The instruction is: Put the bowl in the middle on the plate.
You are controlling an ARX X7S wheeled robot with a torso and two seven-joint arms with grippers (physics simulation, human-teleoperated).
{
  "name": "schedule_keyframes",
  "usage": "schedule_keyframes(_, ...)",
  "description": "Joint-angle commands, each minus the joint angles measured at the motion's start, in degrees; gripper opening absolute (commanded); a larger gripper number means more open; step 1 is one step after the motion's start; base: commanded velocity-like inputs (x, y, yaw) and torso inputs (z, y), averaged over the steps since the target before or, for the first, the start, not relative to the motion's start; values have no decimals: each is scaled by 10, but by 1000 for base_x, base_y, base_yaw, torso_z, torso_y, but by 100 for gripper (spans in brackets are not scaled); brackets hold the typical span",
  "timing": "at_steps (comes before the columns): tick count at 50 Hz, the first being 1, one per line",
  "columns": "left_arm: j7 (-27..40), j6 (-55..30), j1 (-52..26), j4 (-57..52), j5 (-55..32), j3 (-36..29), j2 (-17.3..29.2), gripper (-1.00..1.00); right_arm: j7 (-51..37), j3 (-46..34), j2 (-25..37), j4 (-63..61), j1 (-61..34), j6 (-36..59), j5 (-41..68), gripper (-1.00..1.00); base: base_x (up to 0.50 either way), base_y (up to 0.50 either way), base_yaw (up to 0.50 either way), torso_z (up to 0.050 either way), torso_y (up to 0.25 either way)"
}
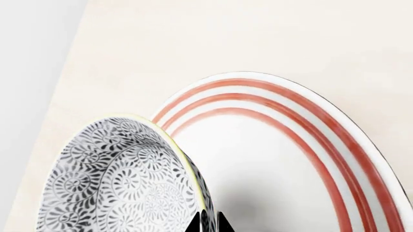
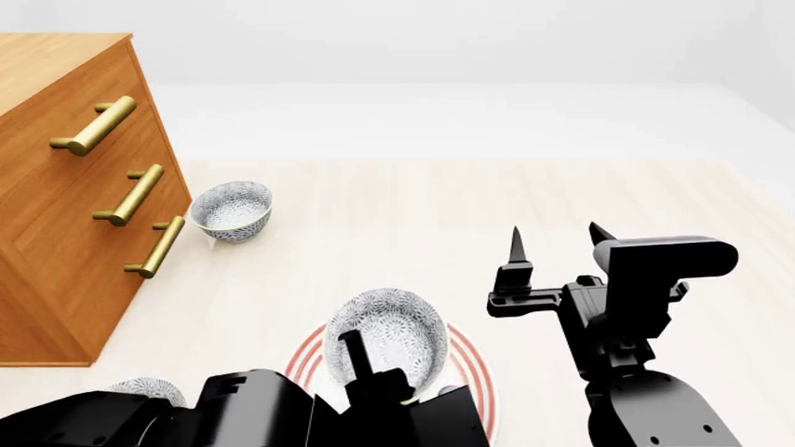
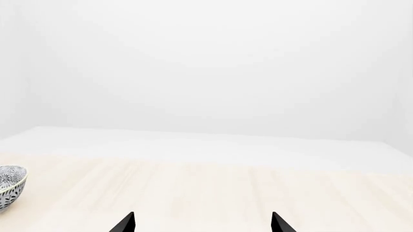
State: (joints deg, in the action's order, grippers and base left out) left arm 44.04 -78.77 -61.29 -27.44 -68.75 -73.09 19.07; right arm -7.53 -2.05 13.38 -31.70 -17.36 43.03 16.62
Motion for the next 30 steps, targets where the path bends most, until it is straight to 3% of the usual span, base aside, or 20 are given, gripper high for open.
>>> schedule_keyframes(1, -30, 27, 7, 34, 46, -32, 0, -100, -2, -1, 1, 3, 5, -7, 3, 100, 0, 0, 0, 0, 0)
schedule_keyframes(30, -76, 72, 17, 81, 79, -65, 0, -100, -9, -2, 7, 2, 7, -9, 12, 100, 0, 0, 0, 0, 0)
